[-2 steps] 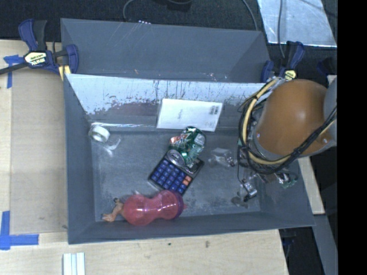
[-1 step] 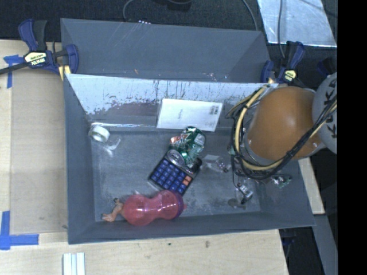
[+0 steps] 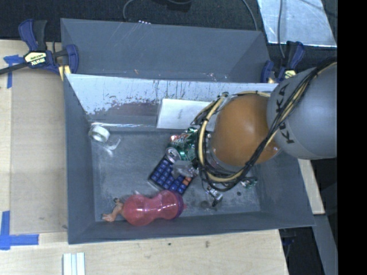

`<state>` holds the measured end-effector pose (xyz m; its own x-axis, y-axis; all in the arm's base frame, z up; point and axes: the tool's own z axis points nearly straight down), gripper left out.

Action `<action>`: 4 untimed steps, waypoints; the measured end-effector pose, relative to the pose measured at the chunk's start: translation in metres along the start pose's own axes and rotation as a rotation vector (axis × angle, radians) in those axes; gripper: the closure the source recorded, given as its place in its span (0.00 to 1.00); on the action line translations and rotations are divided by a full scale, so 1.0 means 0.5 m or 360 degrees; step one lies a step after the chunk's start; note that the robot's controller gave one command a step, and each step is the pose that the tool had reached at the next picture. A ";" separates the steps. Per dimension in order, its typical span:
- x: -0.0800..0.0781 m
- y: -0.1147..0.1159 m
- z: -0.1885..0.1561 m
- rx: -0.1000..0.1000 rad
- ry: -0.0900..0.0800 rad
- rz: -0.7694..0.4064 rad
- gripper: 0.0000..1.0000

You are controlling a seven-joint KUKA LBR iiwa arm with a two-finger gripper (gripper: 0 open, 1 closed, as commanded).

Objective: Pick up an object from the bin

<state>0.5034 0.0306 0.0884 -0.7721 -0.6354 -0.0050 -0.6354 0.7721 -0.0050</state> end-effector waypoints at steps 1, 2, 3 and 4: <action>-0.044 0.110 0.031 0.0006 -0.0009 0.0089 1.00; -0.044 0.110 0.031 0.0006 -0.0009 0.0088 1.00; -0.042 0.111 0.023 0.0005 -0.0007 0.0088 1.00; -0.042 0.112 0.001 0.0003 -0.0006 0.0088 1.00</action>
Offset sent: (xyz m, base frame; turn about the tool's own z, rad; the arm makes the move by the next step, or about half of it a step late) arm 0.0000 0.0000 0.0000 0.0000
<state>0.4841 0.0871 0.0878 -0.8061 -0.5918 -0.0092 -0.5917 0.8061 -0.0066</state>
